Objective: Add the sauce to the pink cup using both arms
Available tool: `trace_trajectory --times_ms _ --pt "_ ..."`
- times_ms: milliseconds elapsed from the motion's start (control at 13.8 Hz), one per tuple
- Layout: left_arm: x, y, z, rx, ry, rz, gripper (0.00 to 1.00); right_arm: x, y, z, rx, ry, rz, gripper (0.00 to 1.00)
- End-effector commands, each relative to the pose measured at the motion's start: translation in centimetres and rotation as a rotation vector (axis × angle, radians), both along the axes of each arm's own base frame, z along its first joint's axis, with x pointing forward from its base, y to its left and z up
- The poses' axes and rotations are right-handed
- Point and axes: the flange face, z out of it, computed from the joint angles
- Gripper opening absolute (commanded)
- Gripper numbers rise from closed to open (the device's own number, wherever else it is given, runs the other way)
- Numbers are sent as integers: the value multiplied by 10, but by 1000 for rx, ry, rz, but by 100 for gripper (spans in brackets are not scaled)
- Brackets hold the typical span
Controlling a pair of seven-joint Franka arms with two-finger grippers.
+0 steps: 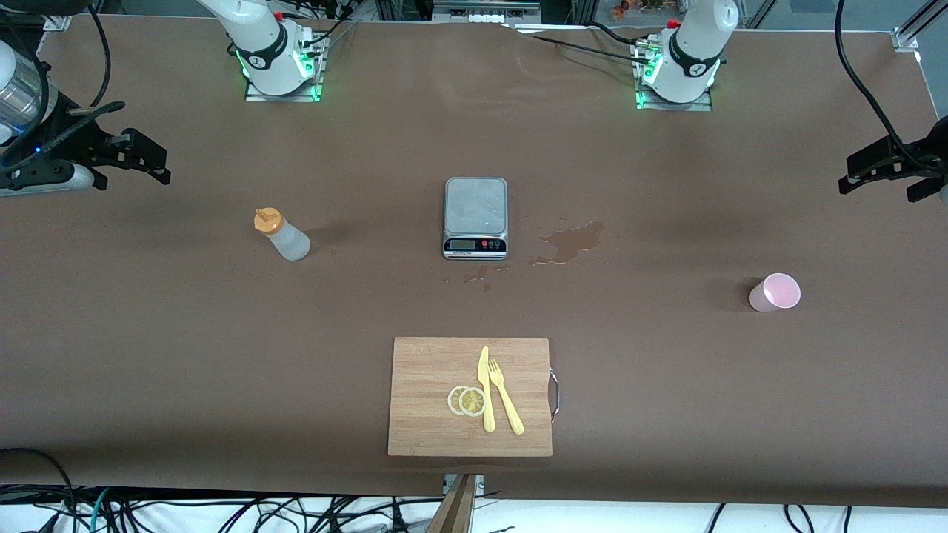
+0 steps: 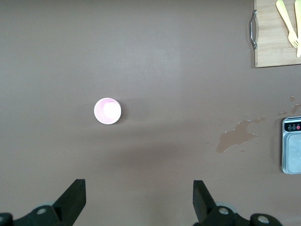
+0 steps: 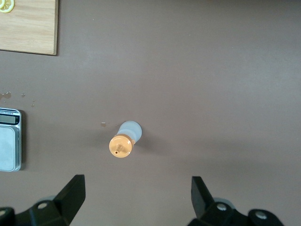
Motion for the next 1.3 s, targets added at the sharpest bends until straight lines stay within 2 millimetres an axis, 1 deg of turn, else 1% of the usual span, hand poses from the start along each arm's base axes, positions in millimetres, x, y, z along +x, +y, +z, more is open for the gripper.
trace_trajectory --times_ms 0,72,217,362,507,869,1231 --pt "3 2 7 13 -22 12 100 -1 0 4 1 4 -14 100" --pt "2 2 8 7 -21 15 100 -1 0 5 1 3 -14 100" --pt "-2 9 11 10 -20 -11 100 -1 0 5 1 3 -14 100" --pt "-3 8 13 15 -25 -37 100 -1 0 5 1 3 -14 100" --pt "-4 13 7 6 -3 -24 100 -1 0 5 1 3 -14 100" --pt "-3 14 4 10 8 51 100 -1 0 5 1 3 -14 100" --pt "-4 14 -1 9 20 49 100 -1 0 5 1 3 -14 100"
